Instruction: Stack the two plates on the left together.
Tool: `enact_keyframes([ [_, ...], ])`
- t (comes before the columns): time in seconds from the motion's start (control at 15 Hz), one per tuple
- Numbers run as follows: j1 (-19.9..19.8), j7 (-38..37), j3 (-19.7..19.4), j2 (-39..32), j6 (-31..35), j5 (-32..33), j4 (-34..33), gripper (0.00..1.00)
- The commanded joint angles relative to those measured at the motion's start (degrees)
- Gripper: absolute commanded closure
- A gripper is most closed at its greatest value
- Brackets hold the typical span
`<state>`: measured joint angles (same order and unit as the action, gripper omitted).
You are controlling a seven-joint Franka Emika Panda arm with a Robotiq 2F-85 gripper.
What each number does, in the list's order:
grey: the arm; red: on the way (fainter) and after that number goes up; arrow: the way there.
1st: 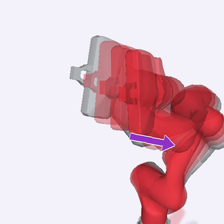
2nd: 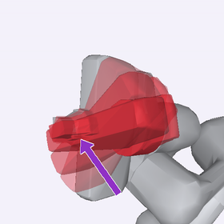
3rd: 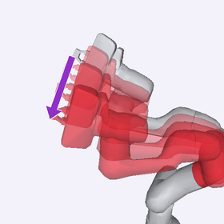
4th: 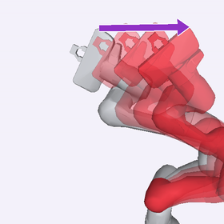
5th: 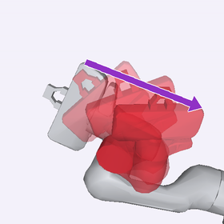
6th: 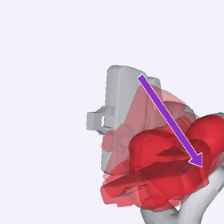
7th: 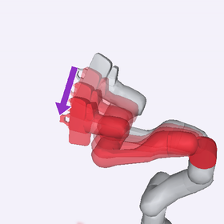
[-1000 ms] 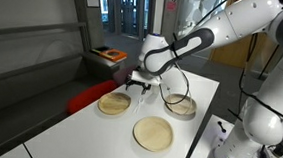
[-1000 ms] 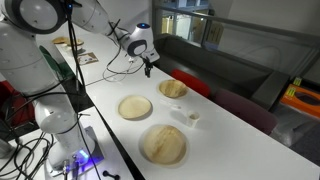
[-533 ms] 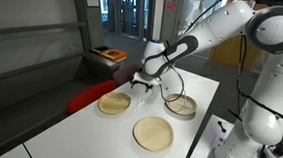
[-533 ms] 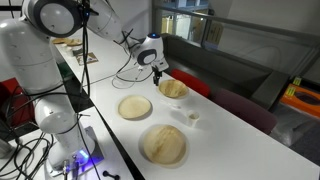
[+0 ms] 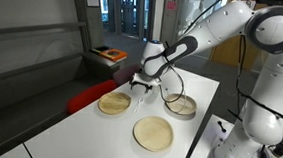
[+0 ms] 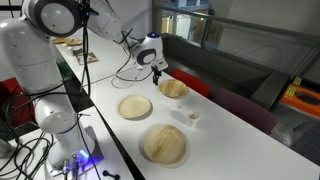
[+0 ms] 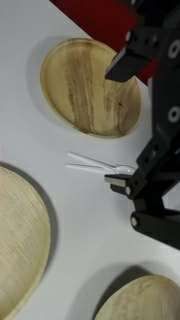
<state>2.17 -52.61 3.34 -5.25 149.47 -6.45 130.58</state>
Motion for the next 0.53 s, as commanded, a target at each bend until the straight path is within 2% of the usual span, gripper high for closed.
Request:
enact_keyframes([
  [0.0,0.9,-1.47,-1.03,-1.01,1.94,0.97,-0.48,0.0],
  [0.27,1.29,-2.46,-1.85,-8.18,1.06,2.46,-5.63,0.0],
  [0.47,1.42,-0.33,-2.54,-15.48,0.2,1.22,-11.39,0.0],
])
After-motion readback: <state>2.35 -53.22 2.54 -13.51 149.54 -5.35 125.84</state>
